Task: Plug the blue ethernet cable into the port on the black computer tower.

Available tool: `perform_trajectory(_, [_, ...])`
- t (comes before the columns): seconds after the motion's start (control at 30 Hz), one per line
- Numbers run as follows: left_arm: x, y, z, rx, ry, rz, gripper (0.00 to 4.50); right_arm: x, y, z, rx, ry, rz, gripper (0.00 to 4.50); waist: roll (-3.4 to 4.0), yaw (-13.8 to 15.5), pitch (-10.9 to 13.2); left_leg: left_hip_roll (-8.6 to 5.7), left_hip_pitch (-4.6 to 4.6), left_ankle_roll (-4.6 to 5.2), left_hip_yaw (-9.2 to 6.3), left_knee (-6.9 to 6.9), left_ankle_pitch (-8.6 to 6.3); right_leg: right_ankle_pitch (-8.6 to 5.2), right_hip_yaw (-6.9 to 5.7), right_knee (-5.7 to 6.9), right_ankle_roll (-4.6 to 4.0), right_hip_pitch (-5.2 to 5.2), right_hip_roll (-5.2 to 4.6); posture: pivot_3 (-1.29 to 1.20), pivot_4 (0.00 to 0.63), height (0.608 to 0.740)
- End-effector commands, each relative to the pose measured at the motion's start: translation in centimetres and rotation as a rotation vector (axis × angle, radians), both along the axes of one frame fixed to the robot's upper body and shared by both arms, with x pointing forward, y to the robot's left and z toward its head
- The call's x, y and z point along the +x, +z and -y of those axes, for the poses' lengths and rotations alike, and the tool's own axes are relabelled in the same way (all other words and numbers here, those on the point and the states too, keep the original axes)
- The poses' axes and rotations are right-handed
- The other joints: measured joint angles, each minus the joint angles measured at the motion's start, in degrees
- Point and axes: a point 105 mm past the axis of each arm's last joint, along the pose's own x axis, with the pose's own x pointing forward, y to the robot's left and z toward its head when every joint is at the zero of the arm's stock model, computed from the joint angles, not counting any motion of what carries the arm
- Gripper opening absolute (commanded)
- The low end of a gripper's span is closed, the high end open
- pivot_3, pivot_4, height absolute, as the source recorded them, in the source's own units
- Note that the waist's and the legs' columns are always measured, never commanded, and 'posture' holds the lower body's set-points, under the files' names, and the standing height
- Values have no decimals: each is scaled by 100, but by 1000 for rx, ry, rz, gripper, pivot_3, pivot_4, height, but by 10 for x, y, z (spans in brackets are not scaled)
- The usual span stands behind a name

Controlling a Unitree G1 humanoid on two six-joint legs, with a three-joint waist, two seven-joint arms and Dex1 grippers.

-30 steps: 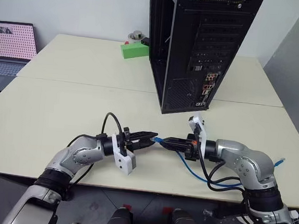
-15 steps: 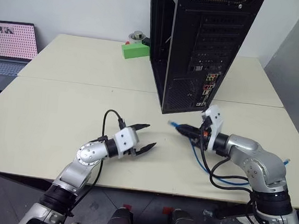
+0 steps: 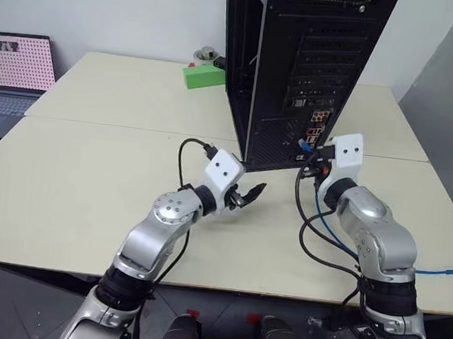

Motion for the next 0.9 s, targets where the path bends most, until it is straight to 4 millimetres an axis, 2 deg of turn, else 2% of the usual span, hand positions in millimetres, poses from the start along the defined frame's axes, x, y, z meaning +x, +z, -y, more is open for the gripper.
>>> perform_trajectory(0.03, [-3, 16, 6, -1, 13, 74, 3474, 6, 16, 13, 51, -68, 43, 0, 0, 4, 0, 0, 0, 0, 0, -1, 0, 0, 0, 0, -1, 0, 0, 0, 150, 740])
perform_trajectory(0.9, [-3, 16, 7, 7, 27, 91, 3474, 17, 23, 11, 75, -75, 46, 0, 0, -2, 0, 0, -2, 0, 1, -1, 0, 0, 1, -5, -1, 0, 0, 0, 150, 740])
